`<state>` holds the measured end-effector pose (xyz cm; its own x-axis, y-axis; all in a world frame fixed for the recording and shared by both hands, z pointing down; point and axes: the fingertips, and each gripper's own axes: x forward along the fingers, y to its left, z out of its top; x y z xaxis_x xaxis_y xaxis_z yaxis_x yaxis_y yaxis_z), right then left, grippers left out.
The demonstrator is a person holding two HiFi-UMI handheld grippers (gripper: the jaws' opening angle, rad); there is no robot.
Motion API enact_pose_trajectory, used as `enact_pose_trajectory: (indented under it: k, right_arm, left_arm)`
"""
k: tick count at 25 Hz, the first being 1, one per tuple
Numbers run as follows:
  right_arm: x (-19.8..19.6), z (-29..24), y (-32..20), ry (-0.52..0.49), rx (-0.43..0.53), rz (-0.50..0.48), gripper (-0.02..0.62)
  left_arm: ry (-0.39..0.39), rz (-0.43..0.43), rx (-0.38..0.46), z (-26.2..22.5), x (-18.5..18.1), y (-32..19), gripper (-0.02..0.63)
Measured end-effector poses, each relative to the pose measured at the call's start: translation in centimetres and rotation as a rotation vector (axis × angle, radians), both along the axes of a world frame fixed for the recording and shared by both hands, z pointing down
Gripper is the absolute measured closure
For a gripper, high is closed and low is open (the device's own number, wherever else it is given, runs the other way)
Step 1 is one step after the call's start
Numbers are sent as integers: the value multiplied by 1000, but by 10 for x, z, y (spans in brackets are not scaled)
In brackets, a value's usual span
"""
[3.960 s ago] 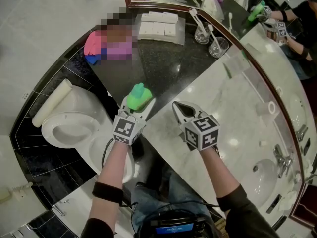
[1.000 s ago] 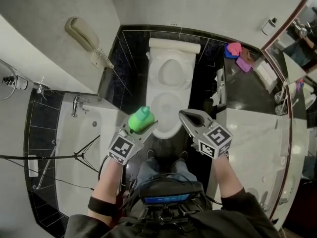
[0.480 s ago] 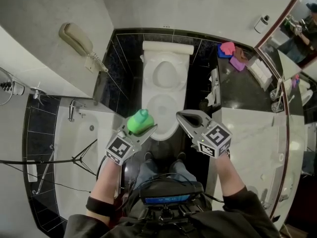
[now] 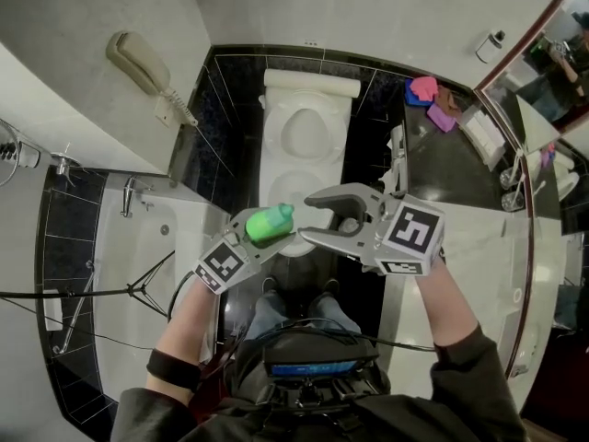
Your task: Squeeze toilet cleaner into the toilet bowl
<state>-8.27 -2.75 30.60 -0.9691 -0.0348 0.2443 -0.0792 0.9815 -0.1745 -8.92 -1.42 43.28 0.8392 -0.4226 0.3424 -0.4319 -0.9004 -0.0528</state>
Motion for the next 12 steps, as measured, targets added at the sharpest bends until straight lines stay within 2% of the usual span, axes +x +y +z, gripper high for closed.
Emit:
enact_pose_trajectory:
  k: [3, 5, 12]
  right_arm:
    - [-9, 6, 7, 49, -10, -73, 351]
    - [-14, 7, 13, 73, -46, -110, 347]
    - [-23, 6, 6, 94, -128, -116, 353]
  left_arm:
    - [-25, 36, 3, 5, 8, 2, 420]
    - [-40, 50, 7, 8, 11, 2, 420]
    - [-70, 68, 25, 11, 20, 0, 420]
